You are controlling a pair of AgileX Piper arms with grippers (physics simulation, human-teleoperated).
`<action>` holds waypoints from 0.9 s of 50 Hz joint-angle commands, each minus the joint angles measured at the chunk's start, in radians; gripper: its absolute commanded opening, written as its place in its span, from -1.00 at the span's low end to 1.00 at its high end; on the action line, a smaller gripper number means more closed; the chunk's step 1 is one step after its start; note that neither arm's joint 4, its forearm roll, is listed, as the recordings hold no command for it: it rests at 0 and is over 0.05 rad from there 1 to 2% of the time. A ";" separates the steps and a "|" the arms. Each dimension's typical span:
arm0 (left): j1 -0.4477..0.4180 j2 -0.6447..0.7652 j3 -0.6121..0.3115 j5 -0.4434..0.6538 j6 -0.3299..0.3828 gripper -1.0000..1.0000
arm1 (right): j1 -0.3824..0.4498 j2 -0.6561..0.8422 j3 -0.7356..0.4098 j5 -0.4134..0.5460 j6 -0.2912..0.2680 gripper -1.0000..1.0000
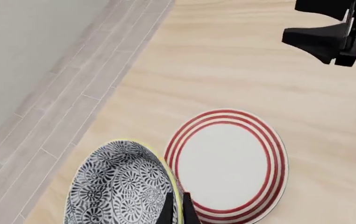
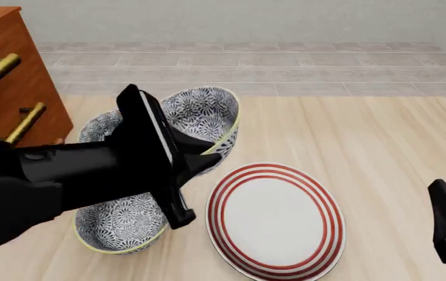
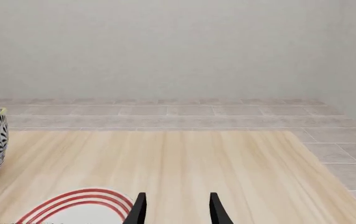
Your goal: Put the bowl at the front on the plate.
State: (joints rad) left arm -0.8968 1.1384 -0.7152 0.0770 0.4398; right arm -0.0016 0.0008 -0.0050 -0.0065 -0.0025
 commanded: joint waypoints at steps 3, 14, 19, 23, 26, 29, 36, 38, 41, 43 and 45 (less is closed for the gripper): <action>-0.085 0.143 -0.046 -0.074 0.040 -1.00 | 0.001 0.000 -0.001 0.004 -0.008 1.00; -0.129 0.218 -0.029 -0.129 0.057 -1.00 | 0.003 0.000 -0.003 0.006 -0.011 1.00; -0.150 0.254 -0.017 -0.158 0.083 -1.00 | 0.000 0.000 0.000 0.002 -0.010 1.00; -0.156 0.274 -0.019 -0.173 0.086 -1.00 | 0.000 0.000 -0.002 0.003 -0.010 1.00; -0.161 0.298 -0.020 -0.194 0.090 -1.00 | -0.001 0.000 -0.002 0.003 -0.010 1.00; -0.153 0.322 -0.019 -0.220 0.100 -1.00 | -0.002 0.000 -0.004 0.005 -0.009 1.00; -0.137 0.369 -0.034 -0.259 0.093 -1.00 | -0.003 0.000 0.002 -0.002 -0.006 1.00; -0.139 0.380 -0.035 -0.269 0.089 -1.00 | -0.003 0.000 0.001 -0.002 -0.006 1.00; -0.149 0.398 -0.035 -0.289 0.093 -1.00 | -0.003 0.000 0.000 -0.001 -0.006 1.00; -0.155 0.405 -0.036 -0.295 0.093 -1.00 | -0.004 0.000 -0.001 0.000 -0.005 1.00; -0.157 0.416 -0.040 -0.304 0.093 -1.00 | -0.004 0.000 0.000 -0.001 -0.004 1.00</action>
State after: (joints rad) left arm -1.0430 1.5016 -0.7419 -0.1750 0.5236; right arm -0.0042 0.0007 -0.0050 -0.0067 -0.0090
